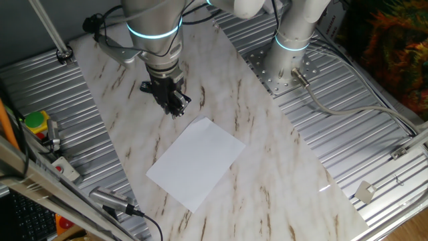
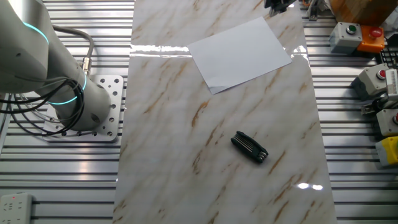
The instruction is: Flip over and spread out the paper that is laid flat on the table
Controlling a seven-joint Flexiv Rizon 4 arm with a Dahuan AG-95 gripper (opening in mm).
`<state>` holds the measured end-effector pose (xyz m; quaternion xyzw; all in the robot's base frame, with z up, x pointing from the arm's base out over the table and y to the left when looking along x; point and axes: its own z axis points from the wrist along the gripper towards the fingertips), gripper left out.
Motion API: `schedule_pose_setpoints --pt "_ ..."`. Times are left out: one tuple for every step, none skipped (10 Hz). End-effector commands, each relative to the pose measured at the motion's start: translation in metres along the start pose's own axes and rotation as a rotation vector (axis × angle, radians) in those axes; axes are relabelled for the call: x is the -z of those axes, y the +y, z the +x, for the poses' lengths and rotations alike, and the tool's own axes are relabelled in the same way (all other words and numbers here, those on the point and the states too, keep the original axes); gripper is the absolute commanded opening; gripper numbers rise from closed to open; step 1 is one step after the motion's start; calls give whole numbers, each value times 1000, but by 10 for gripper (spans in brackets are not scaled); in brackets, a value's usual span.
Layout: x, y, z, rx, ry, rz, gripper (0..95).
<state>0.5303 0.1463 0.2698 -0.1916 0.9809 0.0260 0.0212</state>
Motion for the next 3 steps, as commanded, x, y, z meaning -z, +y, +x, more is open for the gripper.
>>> schedule_pose_setpoints --pt "0 0 -2 56 2 1 190" --pt "0 -1 -1 64 4 -1 190" --pt "2 -1 0 67 6 -3 190"
